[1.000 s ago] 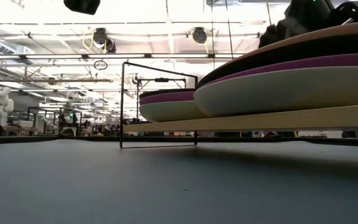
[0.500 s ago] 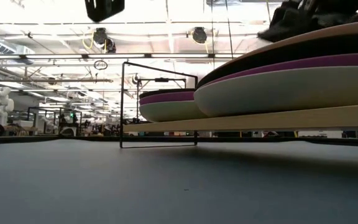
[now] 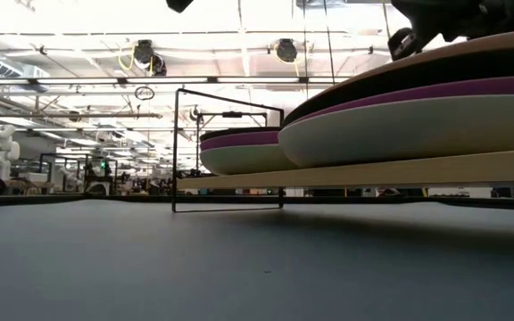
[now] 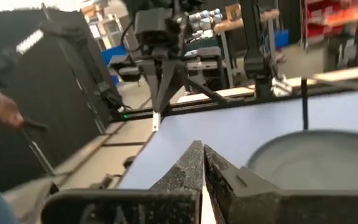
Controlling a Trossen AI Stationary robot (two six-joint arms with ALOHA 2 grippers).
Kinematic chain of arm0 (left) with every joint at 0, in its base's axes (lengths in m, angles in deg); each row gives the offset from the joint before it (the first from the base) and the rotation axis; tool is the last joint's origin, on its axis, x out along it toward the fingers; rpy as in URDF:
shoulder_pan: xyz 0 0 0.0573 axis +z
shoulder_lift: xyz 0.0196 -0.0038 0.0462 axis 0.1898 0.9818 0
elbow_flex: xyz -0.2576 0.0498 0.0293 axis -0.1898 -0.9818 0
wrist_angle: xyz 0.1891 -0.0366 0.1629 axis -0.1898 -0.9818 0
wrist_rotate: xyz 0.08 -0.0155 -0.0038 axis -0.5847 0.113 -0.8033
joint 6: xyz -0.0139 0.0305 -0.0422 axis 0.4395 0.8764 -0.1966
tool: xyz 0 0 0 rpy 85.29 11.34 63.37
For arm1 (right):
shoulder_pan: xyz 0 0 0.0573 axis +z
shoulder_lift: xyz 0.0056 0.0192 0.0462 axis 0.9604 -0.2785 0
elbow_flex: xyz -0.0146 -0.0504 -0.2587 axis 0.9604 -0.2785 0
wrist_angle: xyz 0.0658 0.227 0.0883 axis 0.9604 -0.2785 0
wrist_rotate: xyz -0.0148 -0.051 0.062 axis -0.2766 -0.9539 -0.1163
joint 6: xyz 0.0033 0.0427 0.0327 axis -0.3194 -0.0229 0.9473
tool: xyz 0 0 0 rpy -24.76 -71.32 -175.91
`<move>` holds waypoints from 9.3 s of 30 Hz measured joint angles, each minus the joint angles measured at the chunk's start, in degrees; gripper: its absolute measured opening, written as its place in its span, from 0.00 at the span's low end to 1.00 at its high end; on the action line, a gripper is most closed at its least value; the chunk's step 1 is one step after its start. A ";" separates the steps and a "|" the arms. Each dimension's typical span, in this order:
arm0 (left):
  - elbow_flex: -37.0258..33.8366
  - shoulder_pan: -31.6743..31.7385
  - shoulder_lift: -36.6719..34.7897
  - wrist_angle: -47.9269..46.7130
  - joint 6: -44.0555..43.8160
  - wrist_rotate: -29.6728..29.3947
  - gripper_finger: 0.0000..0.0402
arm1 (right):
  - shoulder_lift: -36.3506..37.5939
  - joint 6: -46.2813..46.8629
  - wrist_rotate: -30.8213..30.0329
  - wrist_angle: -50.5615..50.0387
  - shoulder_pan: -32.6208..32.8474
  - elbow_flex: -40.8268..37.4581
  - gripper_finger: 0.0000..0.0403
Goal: Place and stack plates onto a shelf
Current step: Return to Home Position
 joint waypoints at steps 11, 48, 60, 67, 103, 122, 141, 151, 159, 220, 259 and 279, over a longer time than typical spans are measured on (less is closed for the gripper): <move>-2.36 0.38 -9.33 -12.72 2.87 -7.05 0.01 | 4.16 -2.18 -8.01 -5.49 0.81 1.18 0.00; -24.57 11.33 -27.12 -9.10 0.58 -21.60 0.01 | 7.03 -13.18 -32.38 -22.00 0.98 1.92 0.00; -28.64 4.21 -27.10 16.80 16.31 -18.26 0.01 | 10.35 -14.81 -30.35 -21.75 3.30 1.86 0.00; -30.75 2.15 -27.10 22.02 16.23 -18.26 0.01 | 16.13 -15.35 -24.30 -25.13 5.20 -1.37 0.00; -56.29 19.79 -31.30 53.59 24.99 13.46 0.01 | 19.91 -17.88 -24.40 -5.51 6.71 -20.70 0.00; -69.75 22.09 -56.05 49.16 27.15 15.21 0.01 | 19.95 -15.88 -28.65 -5.81 6.69 -20.74 0.00; -69.75 22.27 -70.56 35.47 29.08 13.24 0.01 | 19.99 -14.45 -28.65 -7.75 6.69 -20.76 0.00; -69.72 24.98 -81.10 23.89 27.97 13.93 0.01 | 20.02 -14.60 -28.67 -8.39 6.69 -20.76 0.00; -69.70 25.08 -87.27 16.29 24.46 14.33 0.01 | 21.54 -14.43 -28.66 -8.17 6.69 -20.76 0.00; -69.64 24.01 -90.36 13.20 22.08 16.67 0.01 | 38.23 -20.49 -24.14 -18.71 1.66 -20.85 0.00; -69.77 24.01 -90.35 14.97 23.26 16.39 0.01 | 38.03 -20.24 -24.15 -10.04 1.67 -20.85 0.00; -69.77 24.01 -90.36 15.12 23.24 16.65 0.01 | 38.03 -20.24 -24.13 -10.03 1.68 -20.85 0.00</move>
